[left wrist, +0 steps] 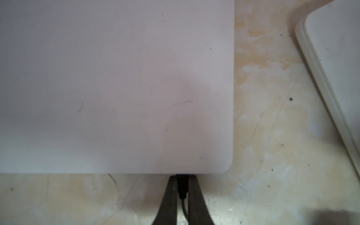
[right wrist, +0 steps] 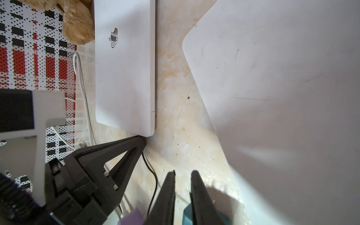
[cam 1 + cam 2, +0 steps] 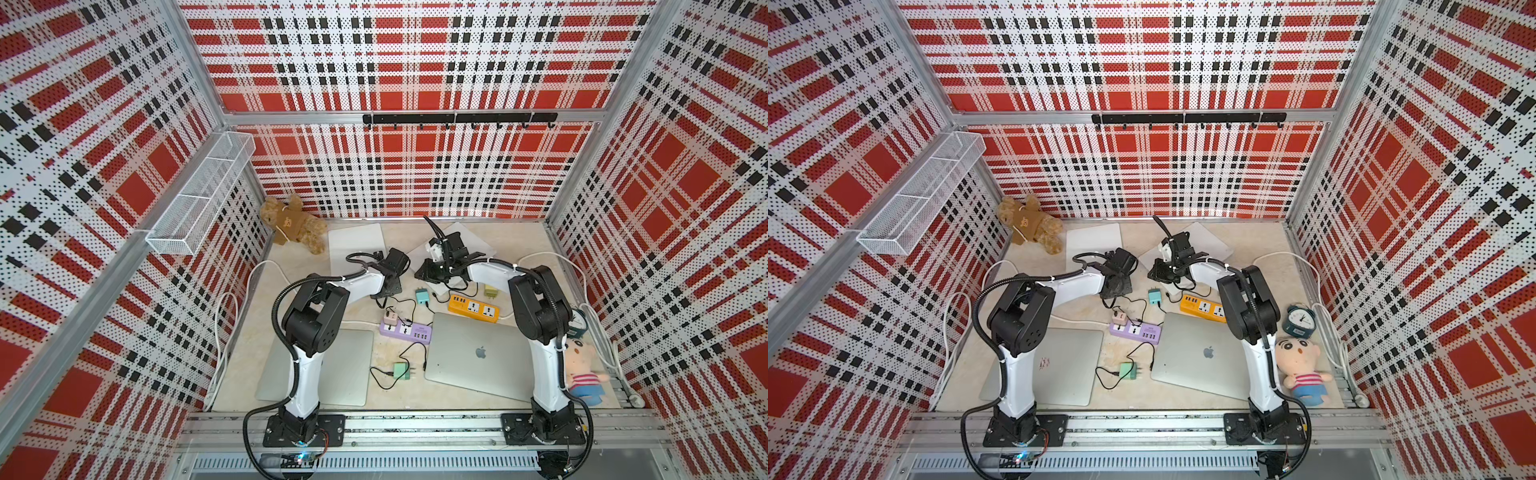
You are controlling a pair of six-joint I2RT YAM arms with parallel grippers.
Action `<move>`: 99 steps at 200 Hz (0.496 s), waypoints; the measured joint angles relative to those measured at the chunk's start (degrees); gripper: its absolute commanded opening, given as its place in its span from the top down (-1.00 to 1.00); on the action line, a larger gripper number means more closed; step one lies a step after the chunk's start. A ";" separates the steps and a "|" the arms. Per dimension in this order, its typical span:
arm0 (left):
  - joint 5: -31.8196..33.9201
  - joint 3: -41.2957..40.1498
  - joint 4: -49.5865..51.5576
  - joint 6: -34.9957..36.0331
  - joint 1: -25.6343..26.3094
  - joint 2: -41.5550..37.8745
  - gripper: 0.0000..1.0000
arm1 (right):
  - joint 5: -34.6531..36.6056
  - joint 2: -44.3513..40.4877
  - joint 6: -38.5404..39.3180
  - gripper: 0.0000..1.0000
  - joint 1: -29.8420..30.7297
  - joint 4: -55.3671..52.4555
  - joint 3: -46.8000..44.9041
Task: Unplug the laptop charger
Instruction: Remove the charging cable from the laptop.
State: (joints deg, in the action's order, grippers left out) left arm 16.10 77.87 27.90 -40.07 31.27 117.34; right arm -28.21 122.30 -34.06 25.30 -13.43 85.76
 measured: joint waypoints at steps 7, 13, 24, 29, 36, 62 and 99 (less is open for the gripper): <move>-0.24 -0.55 -0.68 -0.39 -0.02 -0.28 0.99 | 0.00 -0.02 0.00 0.62 -0.04 0.00 0.00; -0.63 -1.16 -1.44 -0.85 -0.09 -0.59 0.99 | -0.02 -0.02 0.00 0.63 -0.04 0.02 0.00; -1.31 -2.19 -2.82 -1.77 -0.22 -1.14 0.99 | -0.04 -0.07 0.00 0.63 -0.04 0.00 0.00; -1.70 -2.67 -3.58 -2.25 -0.33 -1.38 0.99 | -0.04 -0.07 0.00 0.63 -0.04 0.02 0.00; -2.16 -3.02 -4.42 -2.67 -0.44 -1.57 0.99 | -0.04 -0.07 0.00 0.63 -0.04 0.02 0.00; -2.56 -3.08 -4.57 -3.37 -0.50 -1.64 0.99 | -0.04 -0.07 0.13 0.63 -0.22 0.00 0.00; -2.54 -1.68 -0.20 -1.44 0.11 -1.64 1.00 | -0.04 -0.22 0.24 0.63 -0.24 0.00 -0.24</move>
State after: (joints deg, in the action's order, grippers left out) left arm 13.56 76.18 27.70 -41.52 31.38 115.70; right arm -28.25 122.08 -33.82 25.06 -13.43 85.52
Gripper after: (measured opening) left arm 0.108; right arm 0.185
